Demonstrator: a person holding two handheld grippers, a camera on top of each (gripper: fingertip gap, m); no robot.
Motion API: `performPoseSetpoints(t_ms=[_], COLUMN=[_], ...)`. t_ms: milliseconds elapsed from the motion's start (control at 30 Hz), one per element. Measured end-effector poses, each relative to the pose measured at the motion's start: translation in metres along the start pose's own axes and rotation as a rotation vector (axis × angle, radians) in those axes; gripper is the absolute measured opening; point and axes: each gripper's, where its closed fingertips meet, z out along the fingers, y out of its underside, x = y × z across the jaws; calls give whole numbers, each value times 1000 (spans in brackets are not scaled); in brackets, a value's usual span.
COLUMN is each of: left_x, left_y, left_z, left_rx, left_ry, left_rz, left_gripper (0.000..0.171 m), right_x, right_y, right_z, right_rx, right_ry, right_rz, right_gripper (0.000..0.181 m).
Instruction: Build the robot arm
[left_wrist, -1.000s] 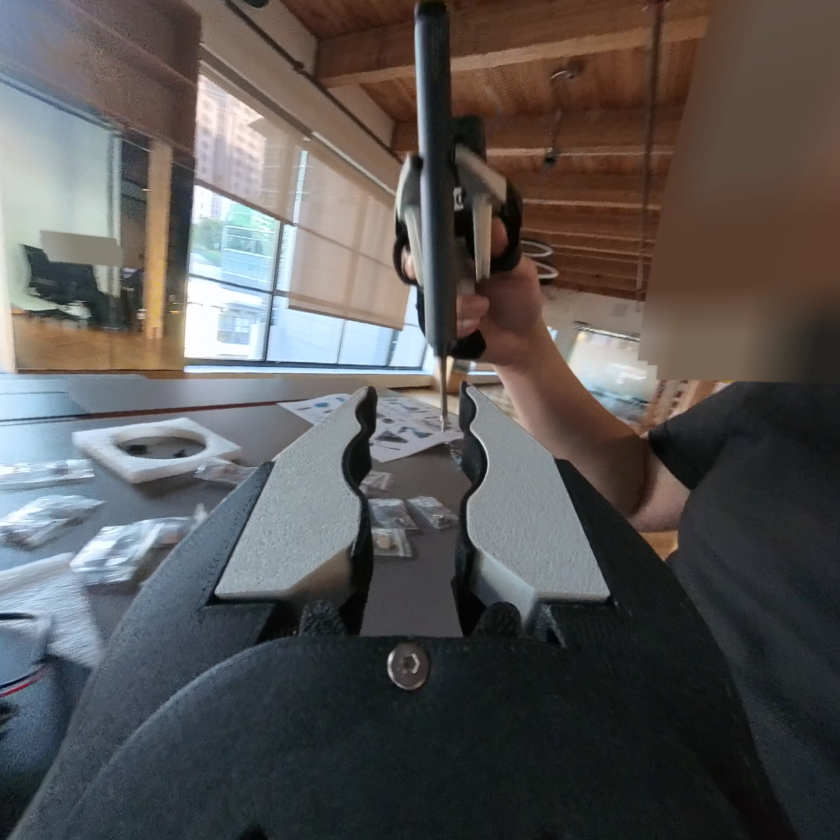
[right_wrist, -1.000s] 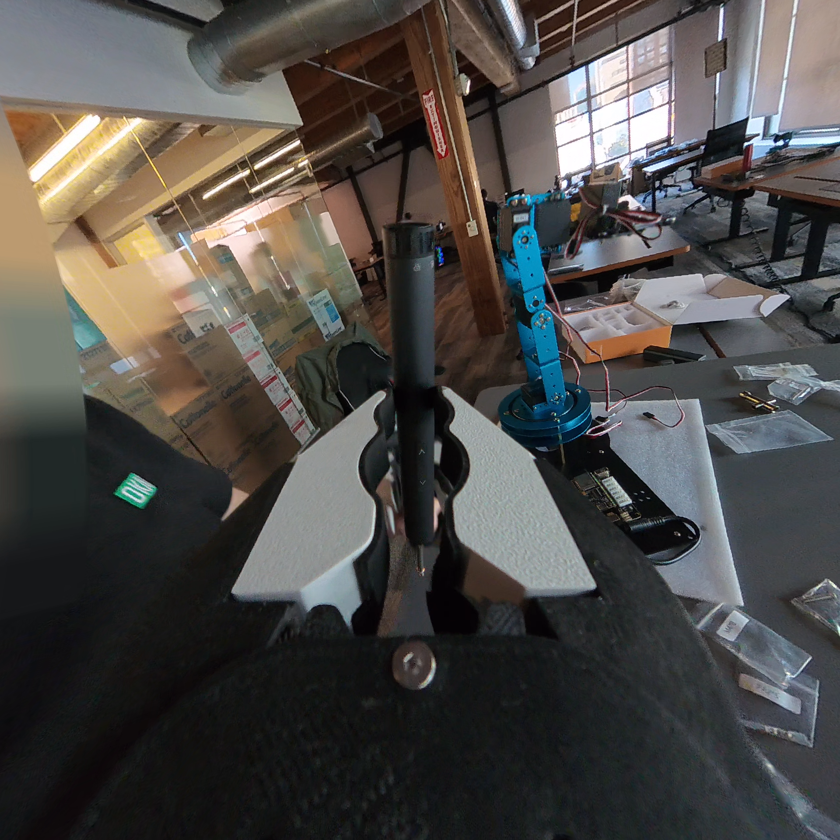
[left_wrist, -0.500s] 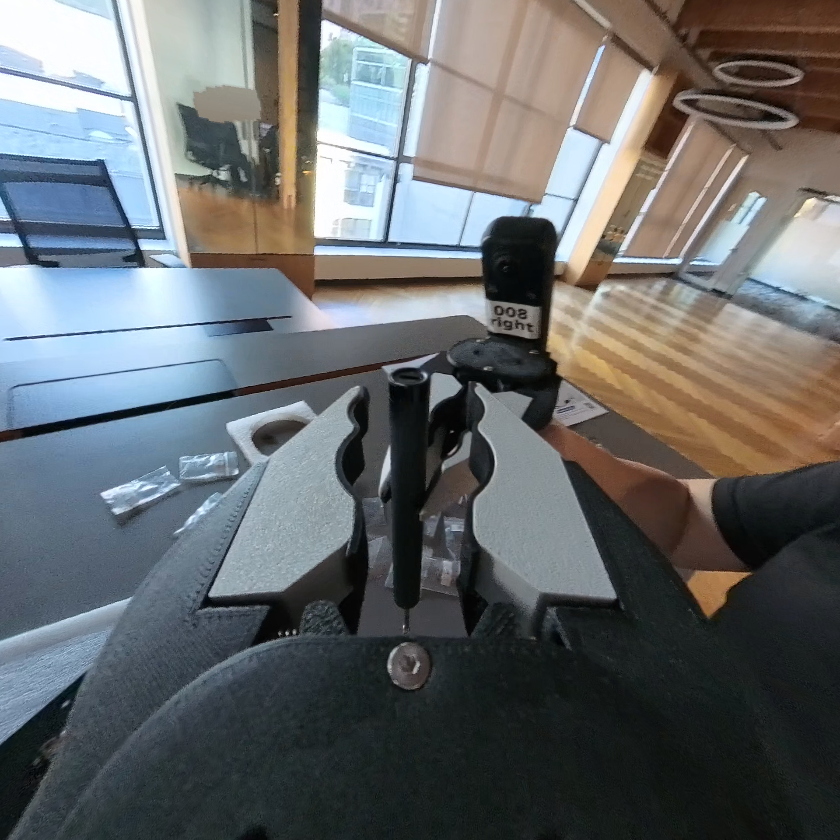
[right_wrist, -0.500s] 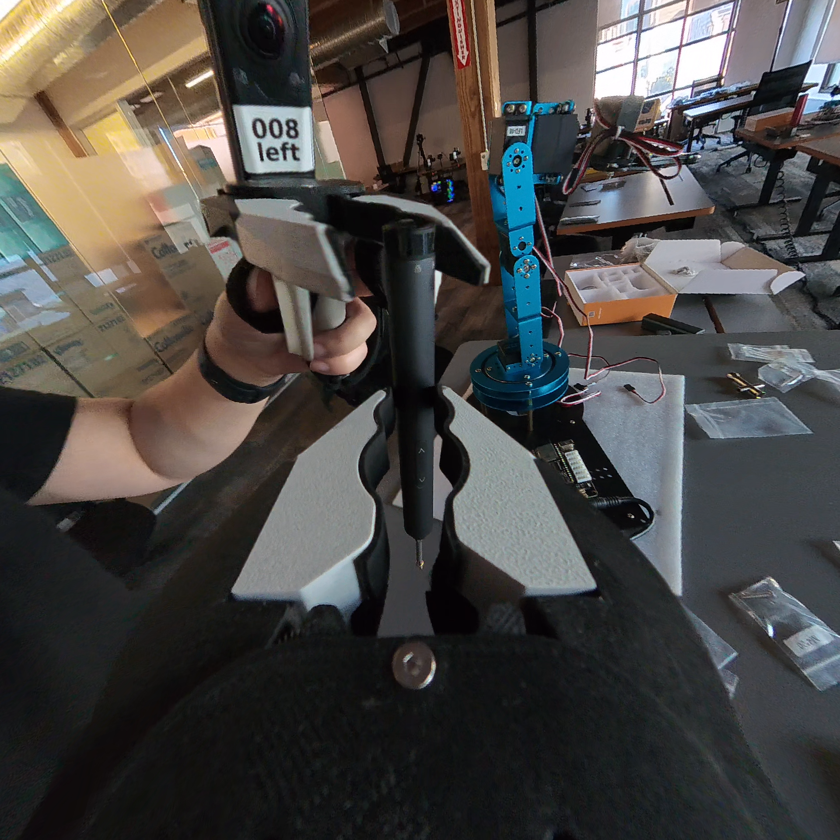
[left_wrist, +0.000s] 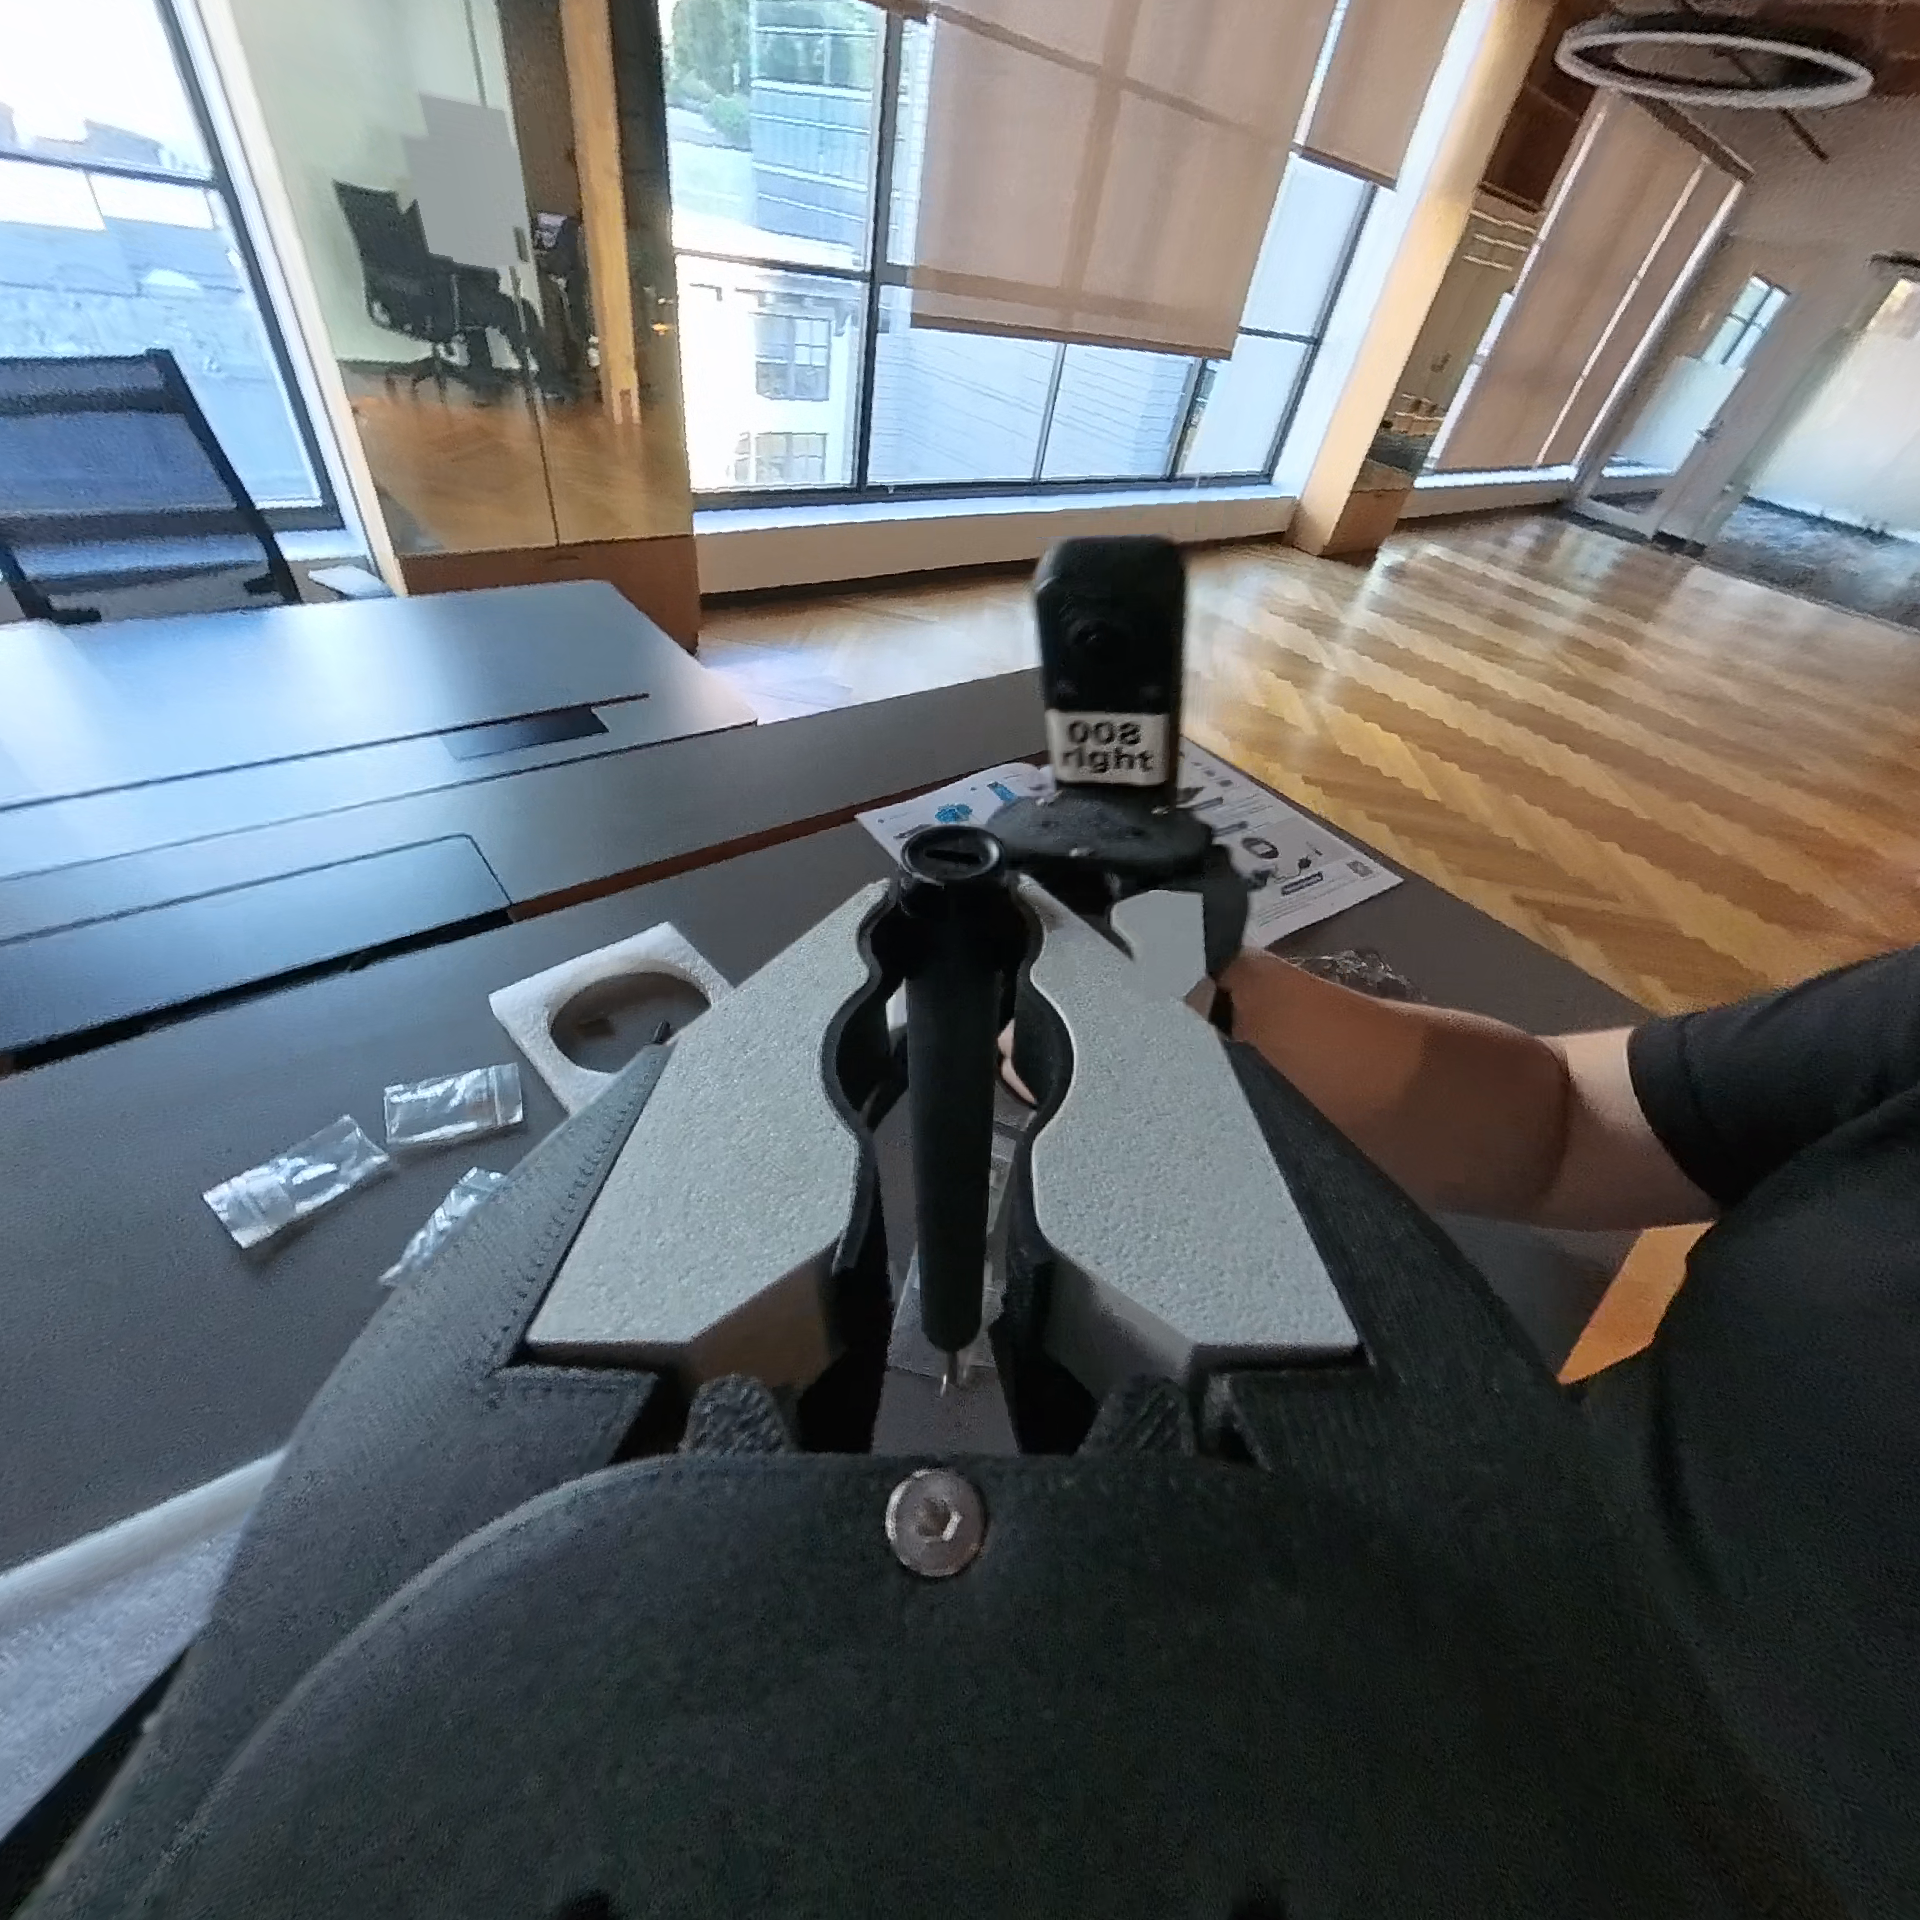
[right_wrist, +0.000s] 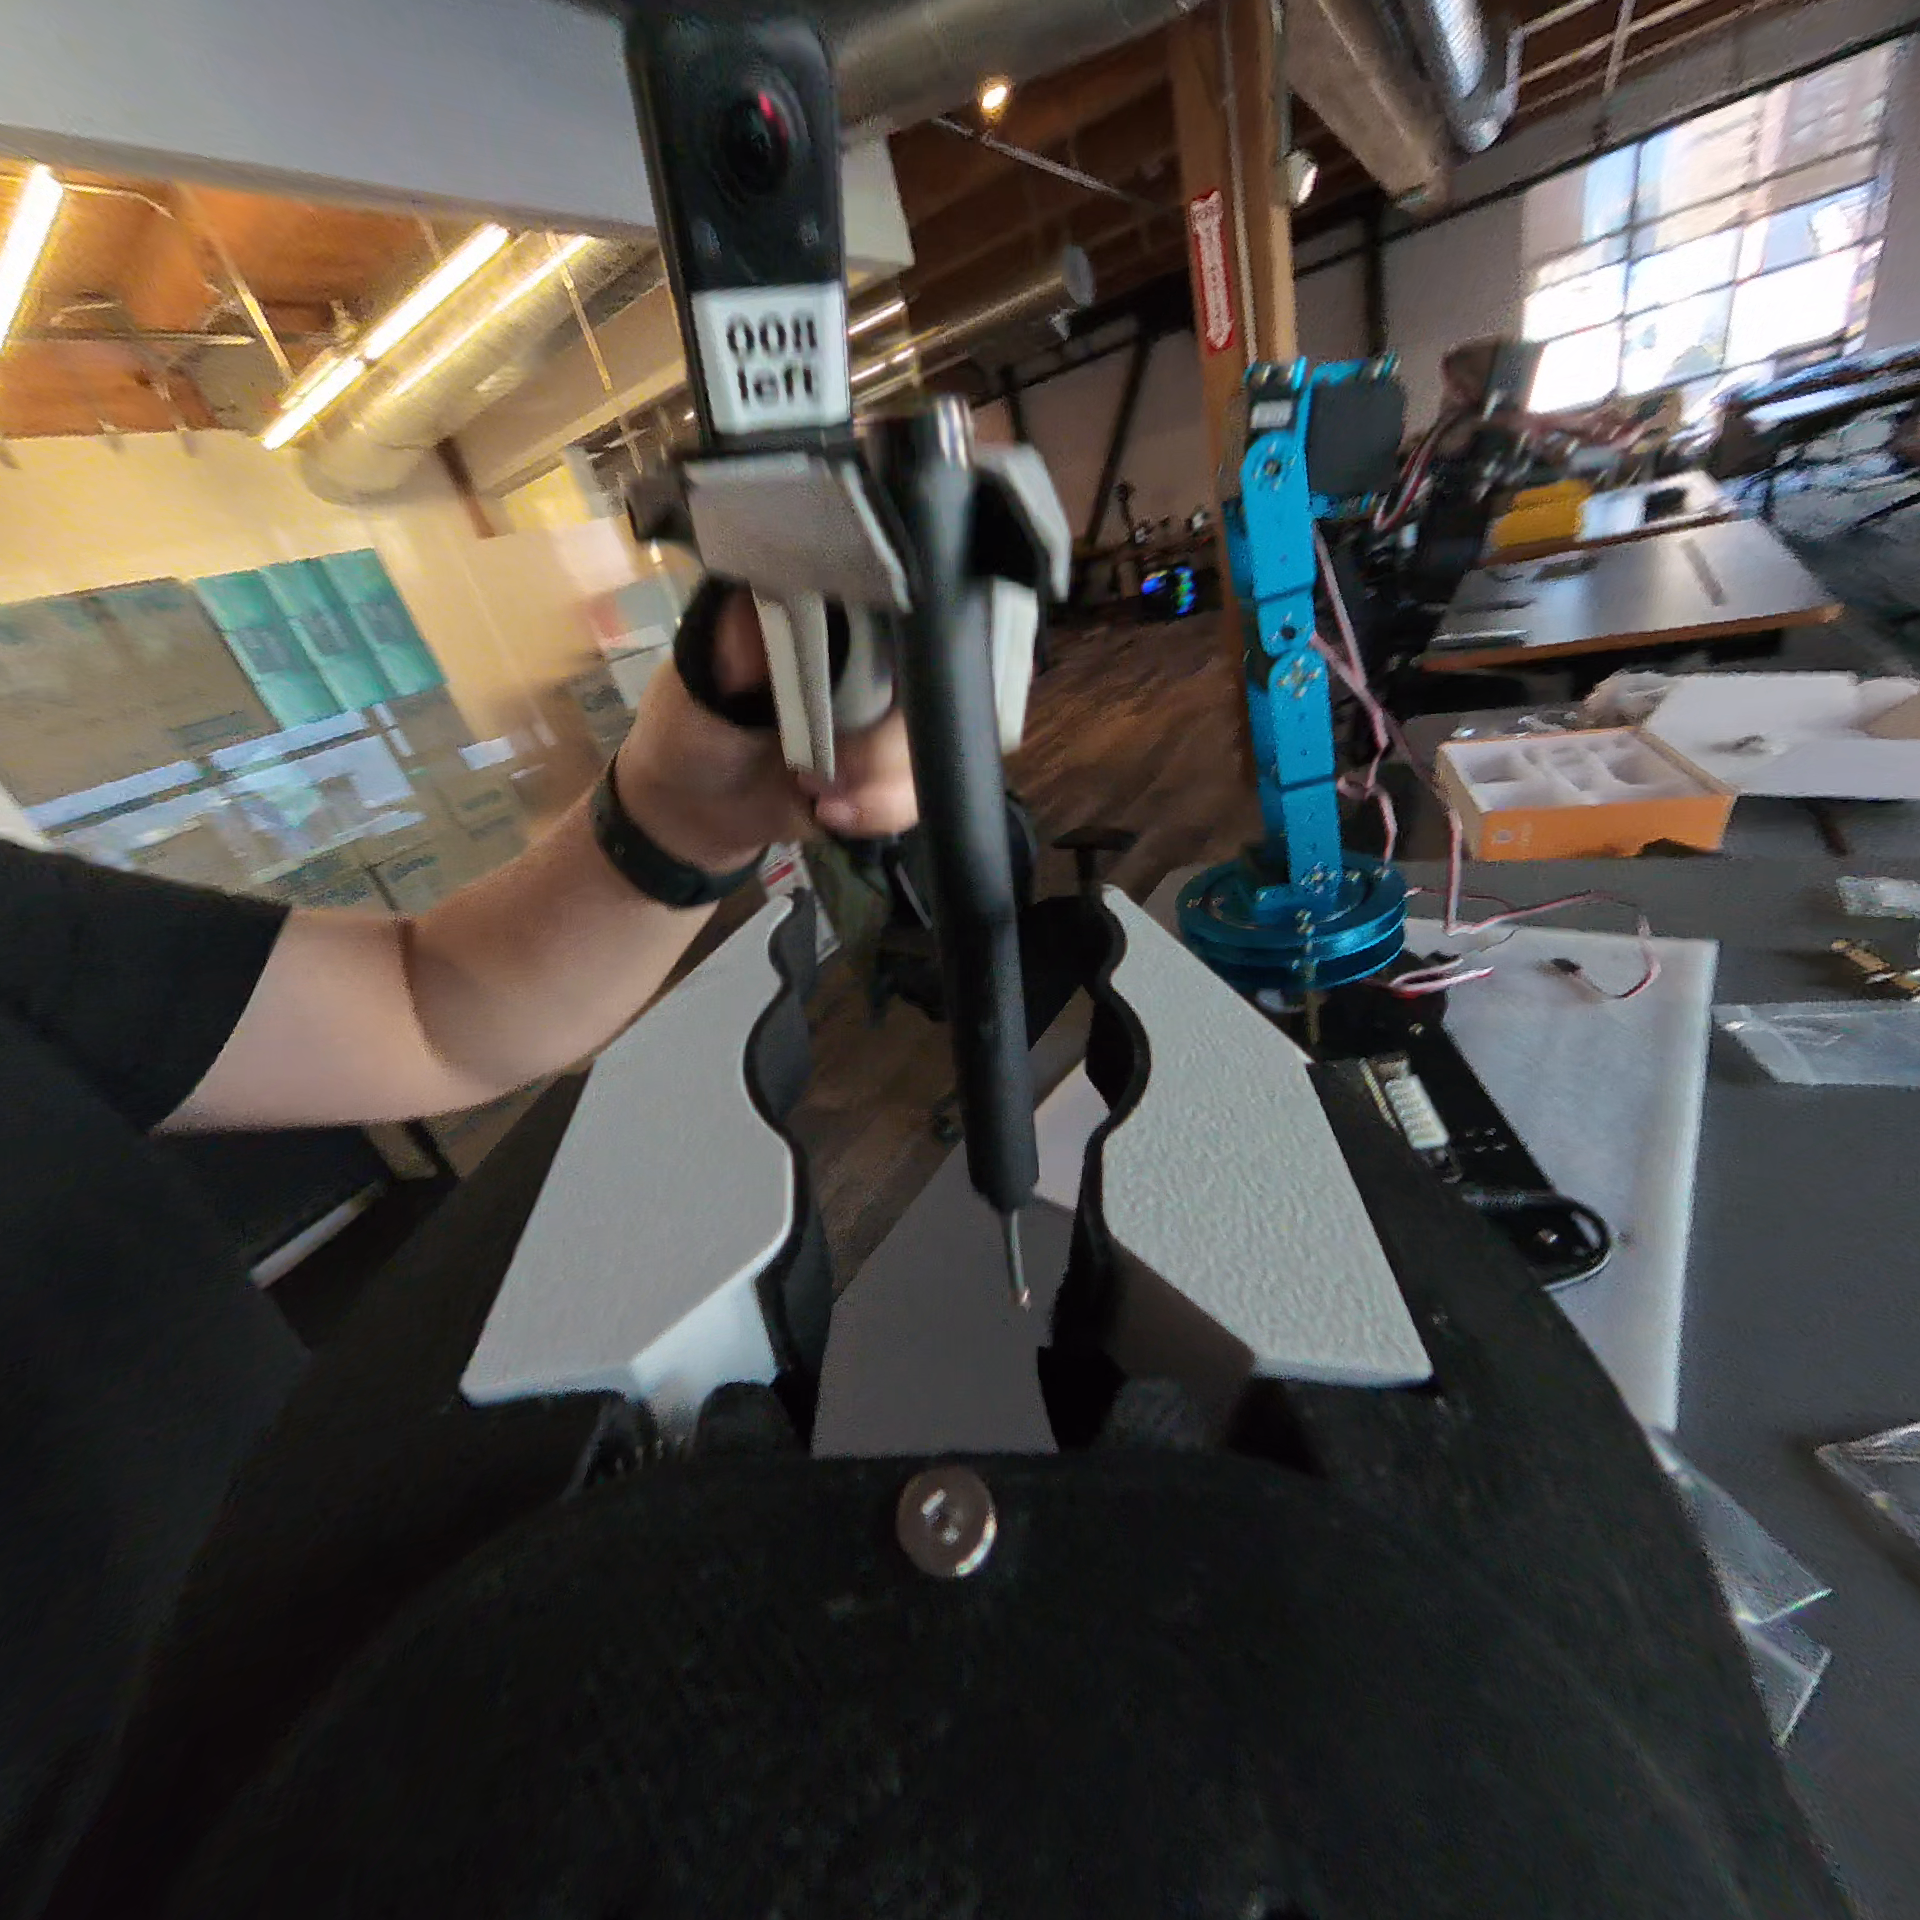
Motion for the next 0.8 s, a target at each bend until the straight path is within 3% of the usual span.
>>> performPoseSetpoints(t_ms=[133,333,400,567,800], left_x=[5,2,-5,-37,-93], left_y=[-8,-8,-9,-10,11], left_z=[-3,-8,-12,-27,-39], left_rx=[-1,-10,2,39,18], left_ry=[40,96,102,69,-86], left_rz=[23,14,-4,-69,-70], left_gripper=[16,16,16,17,17], right_x=[1,1,8,39,94], right_y=[26,27,27,22,16], right_z=[2,19,23,36,60], right_rx=[-19,7,11,38,84], right_ry=[-107,-140,-111,114,506], right_rz=[43,3,-1,-125,-308], right_gripper=[50,16,15,15,15])
